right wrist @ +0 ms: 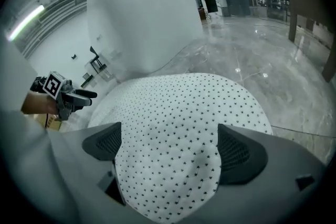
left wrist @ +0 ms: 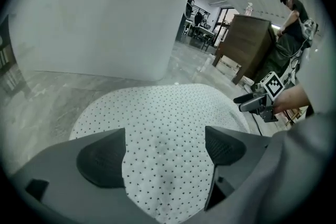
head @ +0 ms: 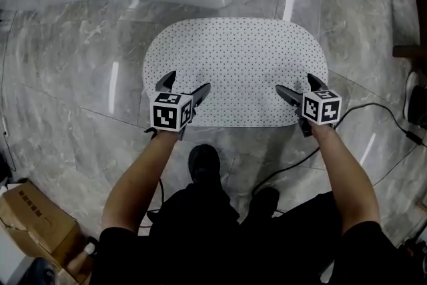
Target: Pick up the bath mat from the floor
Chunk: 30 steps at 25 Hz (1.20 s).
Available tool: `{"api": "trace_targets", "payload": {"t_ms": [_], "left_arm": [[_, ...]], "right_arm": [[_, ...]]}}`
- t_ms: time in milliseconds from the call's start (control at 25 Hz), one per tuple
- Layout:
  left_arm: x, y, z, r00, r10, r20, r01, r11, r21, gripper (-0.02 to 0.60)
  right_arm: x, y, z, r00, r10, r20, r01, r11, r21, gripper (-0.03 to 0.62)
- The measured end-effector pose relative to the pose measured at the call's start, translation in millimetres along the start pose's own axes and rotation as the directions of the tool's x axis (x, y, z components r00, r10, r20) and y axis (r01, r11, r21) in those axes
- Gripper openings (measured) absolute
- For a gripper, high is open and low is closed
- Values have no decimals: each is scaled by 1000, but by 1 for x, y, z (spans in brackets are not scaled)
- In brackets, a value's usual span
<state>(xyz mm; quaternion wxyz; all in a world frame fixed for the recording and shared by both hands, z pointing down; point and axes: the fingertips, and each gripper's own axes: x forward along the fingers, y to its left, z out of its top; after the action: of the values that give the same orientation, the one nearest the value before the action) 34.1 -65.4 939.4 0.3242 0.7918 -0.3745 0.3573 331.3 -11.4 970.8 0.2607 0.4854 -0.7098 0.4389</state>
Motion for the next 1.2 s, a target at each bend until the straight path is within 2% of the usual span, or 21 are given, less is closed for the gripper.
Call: {"api": "trace_targets", "payload": {"t_ms": [160,360,560,760,840,1000,1200], "left_arm": [[12,22,-20,997,45,-58,-45,999,3,499],[13,36,-38,996,22,-83,-14,994,104,500],[24,59,-55,989,81,-127,-62,987,146,502],[28,76,-68,977,115,-181,-80,979,189,505],[31,83,-70,973,122,-197,-80,975,209,505],[35,85,-68,978,89,-189,-49,977,208,514],[36,85,-68,982,86,-166,-48,974,221,518]], "right_arm": [[15,-13,-11,999,-29,-40,27,998,-49,580],[23,-28,-17,994,-72,-85,59,987,-151,580],[24,-42,-16,992,-88,-89,75,987,-144,581],[23,-60,-25,975,-180,-129,148,963,-225,583],[23,-64,-29,971,-197,-137,164,961,-223,584],[29,-66,-37,962,-222,-159,181,955,-236,586],[33,-68,-35,956,-240,-166,196,949,-246,586]]}}
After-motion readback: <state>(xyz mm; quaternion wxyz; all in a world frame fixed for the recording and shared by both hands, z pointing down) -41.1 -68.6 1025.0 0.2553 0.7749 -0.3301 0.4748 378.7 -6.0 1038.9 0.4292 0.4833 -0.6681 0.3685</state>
